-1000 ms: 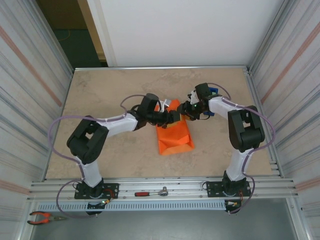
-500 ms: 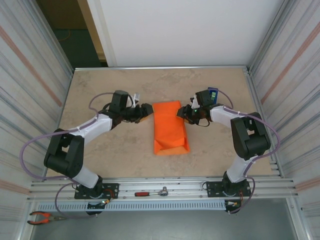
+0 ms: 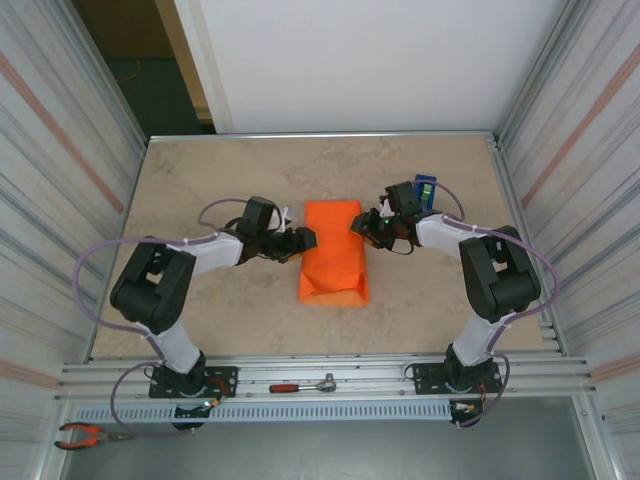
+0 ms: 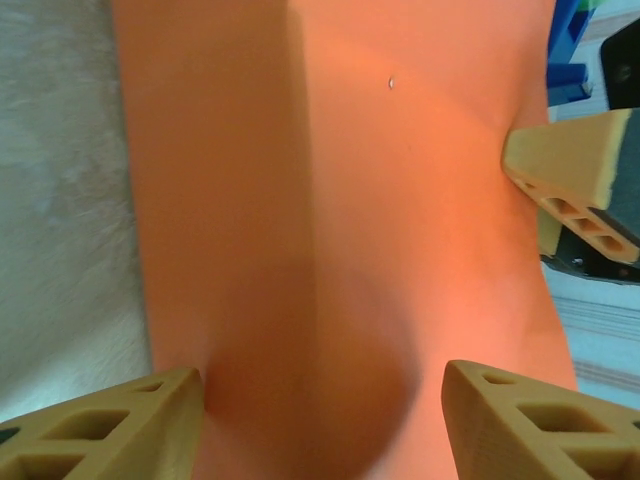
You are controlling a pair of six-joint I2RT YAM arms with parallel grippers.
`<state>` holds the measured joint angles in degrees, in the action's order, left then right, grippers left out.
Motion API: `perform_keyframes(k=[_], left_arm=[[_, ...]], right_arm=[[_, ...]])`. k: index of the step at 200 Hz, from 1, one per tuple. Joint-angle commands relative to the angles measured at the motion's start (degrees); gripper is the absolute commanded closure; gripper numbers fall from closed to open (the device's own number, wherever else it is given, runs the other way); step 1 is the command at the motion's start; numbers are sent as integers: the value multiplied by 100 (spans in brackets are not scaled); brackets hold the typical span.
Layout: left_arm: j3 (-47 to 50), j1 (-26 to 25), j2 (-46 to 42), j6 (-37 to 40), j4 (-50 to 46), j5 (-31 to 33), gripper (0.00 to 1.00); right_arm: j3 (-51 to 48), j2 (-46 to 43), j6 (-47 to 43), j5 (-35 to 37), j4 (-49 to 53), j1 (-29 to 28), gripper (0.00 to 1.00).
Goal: Wrap the gift box in paper
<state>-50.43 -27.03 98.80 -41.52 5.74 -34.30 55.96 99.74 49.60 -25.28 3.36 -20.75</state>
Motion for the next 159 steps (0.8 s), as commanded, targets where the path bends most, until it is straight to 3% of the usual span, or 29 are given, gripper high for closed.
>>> perform_keyframes(k=[1,78,94,127,159], left_arm=[[-286,-147,218,216,-11,111,37],[-678,-490,437,379,-1438,1259,44],[-678,-497,475,365,-1572,1334,44],[-730,-493,530,369,-1704,1375,45],[-744,-488,560,378,-1786,1436,45]], right_arm=[[-167,260,265,356,273,-97,64],[71,138,161,50,323,4,47],[147,91,106,-14,388,59,43],[229,-73,-117,-81,511,172,22],[323,-297,-348,-99,716,380,17]])
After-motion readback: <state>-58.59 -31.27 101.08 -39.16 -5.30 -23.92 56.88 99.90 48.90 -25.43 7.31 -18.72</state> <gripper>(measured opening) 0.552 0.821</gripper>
